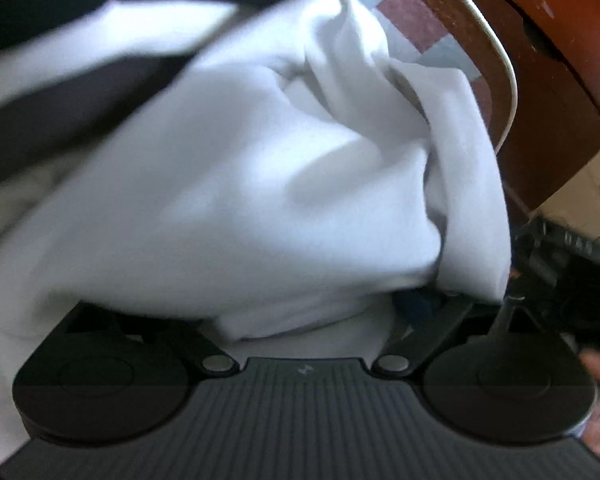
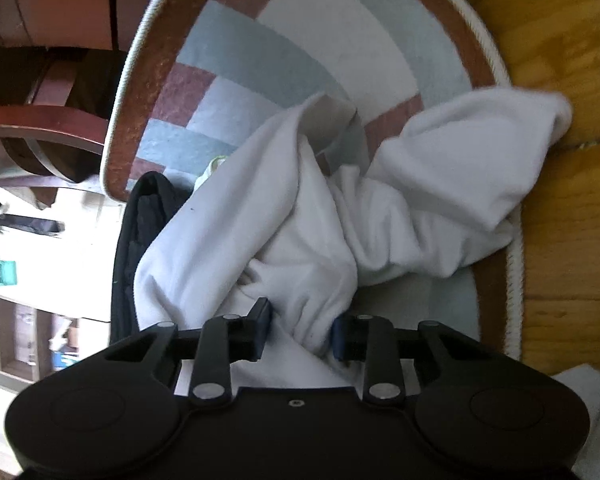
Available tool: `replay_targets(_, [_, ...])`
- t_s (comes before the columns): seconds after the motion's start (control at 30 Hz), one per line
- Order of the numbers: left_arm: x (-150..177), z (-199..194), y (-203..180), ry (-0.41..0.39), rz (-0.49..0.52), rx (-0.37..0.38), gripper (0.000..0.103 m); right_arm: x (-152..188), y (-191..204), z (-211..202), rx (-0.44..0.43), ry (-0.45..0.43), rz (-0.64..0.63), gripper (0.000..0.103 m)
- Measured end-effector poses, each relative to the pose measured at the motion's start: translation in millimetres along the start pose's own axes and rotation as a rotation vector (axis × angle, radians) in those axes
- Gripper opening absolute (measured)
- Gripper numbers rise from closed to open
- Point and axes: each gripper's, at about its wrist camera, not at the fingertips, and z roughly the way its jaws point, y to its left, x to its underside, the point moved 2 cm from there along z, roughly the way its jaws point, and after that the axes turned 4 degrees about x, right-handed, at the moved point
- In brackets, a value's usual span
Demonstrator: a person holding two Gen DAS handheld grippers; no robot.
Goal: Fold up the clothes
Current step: 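Reach both grippers into the tangled white garment in the basket and close, then lift the white garment out of the basket with both grippers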
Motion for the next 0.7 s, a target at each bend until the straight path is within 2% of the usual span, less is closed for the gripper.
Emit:
replay_targets(0.03, [0.9,-0.4,-1.9,-0.014,0.008,0.005,0.083,-2.6,-3.6,4.5,-0.017,0.012,0.019,0.036])
replay_targets(0.1, [4.2,-3.6,-4.1,-0.049,0.011,0.022,0.060,-5.0,-9.2,11.4,-0.052,0.039,0.058,0.036])
replay_targets(0.13, [5.0,-6.0,-2.3,-0.053,-0.011,0.021,0.055,-4.7,-11.0,13.6,-0.070,0.053,0.077,0.036])
replay_targets(0.17, [5.3,-8.8,0.9,-0.050,-0.043,0.015,0.044,-4.5,-12.9,15.7,-0.089,0.067,0.097,0.036])
replay_targets(0.2, [5.7,-11.5,4.0,-0.048,-0.076,0.010,0.041,-2.0,-12.4,20.5,-0.100,0.094,0.105,0.036])
replay_targets(0.33, [2.7,-24.2,4.3,-0.019,-0.156,0.009,0.032,11.5,-4.0,25.3,-0.097,0.120,0.088,0.036])
replay_targets(0.4, [3.6,-30.2,-0.2,-0.015,-0.158,0.018,0.022,17.3,0.0,23.1,-0.100,0.128,0.072,0.036])
replay_targets(0.47, [6.9,-37.9,0.4,-0.012,-0.194,0.062,0.019,23.1,3.9,20.9,-0.103,0.137,0.056,0.036])
replay_targets(0.57, [16.0,-57.2,12.5,-0.027,-0.313,0.198,0.019,28.5,9.5,9.8,-0.166,0.165,0.071,0.036])
replay_targets(0.7, [35.9,-98.8,15.8,-0.056,-0.366,0.255,0.019,45.8,32.5,-9.2,-0.205,0.247,-0.036,0.036])
